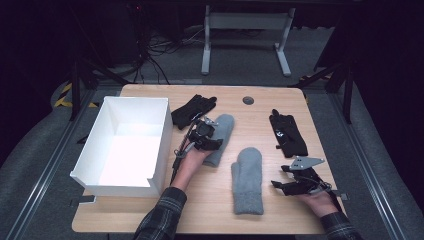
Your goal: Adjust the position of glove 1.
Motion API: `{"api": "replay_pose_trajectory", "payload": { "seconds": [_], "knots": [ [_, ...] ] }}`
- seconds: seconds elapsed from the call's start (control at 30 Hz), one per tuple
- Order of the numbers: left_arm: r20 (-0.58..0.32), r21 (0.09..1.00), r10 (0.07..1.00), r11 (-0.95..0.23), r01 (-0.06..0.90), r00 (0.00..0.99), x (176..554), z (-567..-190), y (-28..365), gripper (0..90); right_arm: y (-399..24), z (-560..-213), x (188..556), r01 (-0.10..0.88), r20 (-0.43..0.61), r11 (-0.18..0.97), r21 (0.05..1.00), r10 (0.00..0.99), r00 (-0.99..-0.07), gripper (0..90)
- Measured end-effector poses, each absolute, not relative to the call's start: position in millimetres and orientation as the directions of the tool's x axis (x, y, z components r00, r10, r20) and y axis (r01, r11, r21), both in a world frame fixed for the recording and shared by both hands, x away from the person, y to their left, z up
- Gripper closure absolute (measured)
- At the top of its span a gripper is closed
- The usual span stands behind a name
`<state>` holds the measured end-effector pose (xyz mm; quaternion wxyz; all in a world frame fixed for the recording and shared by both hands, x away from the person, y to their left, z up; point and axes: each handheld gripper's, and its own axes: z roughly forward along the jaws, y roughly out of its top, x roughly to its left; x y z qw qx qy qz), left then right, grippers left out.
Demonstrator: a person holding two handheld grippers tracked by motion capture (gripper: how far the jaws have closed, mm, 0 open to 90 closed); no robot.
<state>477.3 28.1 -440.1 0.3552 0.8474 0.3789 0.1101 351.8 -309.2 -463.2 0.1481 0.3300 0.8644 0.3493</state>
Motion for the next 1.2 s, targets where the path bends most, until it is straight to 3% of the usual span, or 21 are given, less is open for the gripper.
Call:
{"api": "replay_pose_trajectory", "payload": {
  "seconds": [0.07, 0.17, 0.2, 0.33, 0.53, 0.8, 1.0, 1.07, 1.2],
  "knots": [
    [-0.086, 0.681, 0.721, -0.461, 0.569, 0.687, 478.1, -442.0, 28.5, 55.0, -309.4, -463.6, 351.7, 0.464, -0.026, 0.538, 0.704, 0.672, -0.740, 26.6],
    [-0.077, 0.665, 0.716, -0.482, 0.571, 0.694, 477.9, -444.6, 27.6, 68.4, -309.1, -464.1, 351.4, 0.463, -0.026, 0.535, 0.706, 0.674, -0.739, 25.6],
    [-0.072, 0.663, 0.715, -0.487, 0.569, 0.695, 477.8, -445.0, 27.1, 68.4, -308.8, -464.3, 351.2, 0.464, -0.025, 0.534, 0.707, 0.674, -0.738, 25.3],
    [-0.077, 0.662, 0.710, -0.488, 0.569, 0.700, 477.5, -444.5, 27.4, 82.2, -308.5, -464.4, 351.0, 0.465, -0.024, 0.533, 0.707, 0.676, -0.737, 25.1],
    [-0.134, 0.677, 0.696, -0.456, 0.578, 0.705, 477.3, -439.2, 36.6, 85.2, -308.1, -464.2, 351.1, 0.467, -0.025, 0.535, 0.704, 0.676, -0.736, 25.2],
    [-0.144, 0.691, 0.690, -0.443, 0.571, 0.709, 461.7, -424.5, 45.7, 85.4, -305.9, -453.1, 345.1, 0.429, -0.035, 0.545, 0.720, 0.647, -0.762, 58.6],
    [-0.158, 0.708, 0.670, -0.435, 0.556, 0.725, 443.8, -415.7, 50.2, 85.5, -292.8, -450.7, 338.6, 0.411, 0.013, 0.579, 0.704, 0.568, -0.823, 85.2],
    [-0.156, 0.711, 0.666, -0.437, 0.550, 0.730, 438.9, -413.4, 49.5, 85.5, -286.8, -451.3, 336.4, 0.401, 0.026, 0.597, 0.695, 0.536, -0.844, 90.0],
    [-0.156, 0.720, 0.659, -0.434, 0.541, 0.736, 433.4, -409.5, 48.3, 85.6, -276.0, -452.3, 331.7, 0.384, 0.052, 0.621, 0.683, 0.484, -0.873, 90.0]
  ]
}}
